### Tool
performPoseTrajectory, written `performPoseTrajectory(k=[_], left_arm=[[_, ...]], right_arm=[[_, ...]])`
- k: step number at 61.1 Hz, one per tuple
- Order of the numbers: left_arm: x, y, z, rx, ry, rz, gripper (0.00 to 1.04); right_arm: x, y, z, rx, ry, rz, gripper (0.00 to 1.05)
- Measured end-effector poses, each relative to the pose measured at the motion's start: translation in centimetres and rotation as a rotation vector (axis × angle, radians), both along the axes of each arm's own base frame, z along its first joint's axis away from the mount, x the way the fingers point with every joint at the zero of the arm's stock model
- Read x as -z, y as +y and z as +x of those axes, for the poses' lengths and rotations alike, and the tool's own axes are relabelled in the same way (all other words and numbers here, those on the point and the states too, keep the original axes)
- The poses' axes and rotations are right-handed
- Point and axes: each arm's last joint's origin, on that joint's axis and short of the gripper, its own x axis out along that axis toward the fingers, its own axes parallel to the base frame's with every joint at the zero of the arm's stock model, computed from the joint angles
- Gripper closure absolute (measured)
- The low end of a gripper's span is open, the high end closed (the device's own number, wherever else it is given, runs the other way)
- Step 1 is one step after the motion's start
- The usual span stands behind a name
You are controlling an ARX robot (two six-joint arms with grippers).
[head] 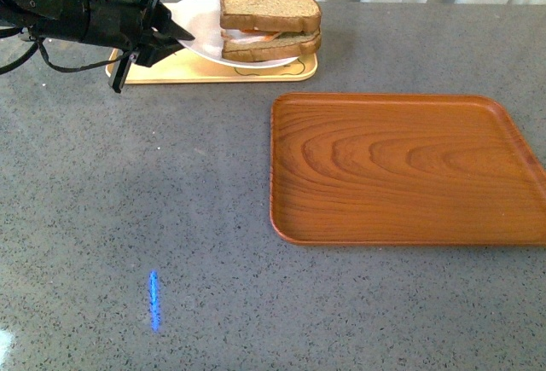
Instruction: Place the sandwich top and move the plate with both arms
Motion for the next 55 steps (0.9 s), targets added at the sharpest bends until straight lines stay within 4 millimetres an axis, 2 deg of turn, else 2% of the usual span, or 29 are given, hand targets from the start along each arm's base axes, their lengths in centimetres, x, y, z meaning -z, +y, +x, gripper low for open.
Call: performPoseTrajectory(k=[18, 43, 52, 55], left_arm=[[0.3, 0.6, 1.0, 0.009, 0.005, 0.026, 1.01], [1.2, 2.1, 1.4, 0.000, 0.011, 0.053, 0.37], [0.7, 3.0, 1.7, -0.005, -0.008, 0.058, 0.15], [0.7, 3.3, 1.8, -0.011, -0.012, 0.063, 0.12]], right_arm=[[0.0, 0.0, 0.0, 0.000, 0.000, 0.000, 0.09], [0.0, 0.0, 0.0, 0.000, 0.000, 0.000, 0.09], [0.0, 0.0, 0.0, 0.000, 0.000, 0.000, 0.09], [0.0, 0.0, 0.0, 0.000, 0.000, 0.000, 0.09]])
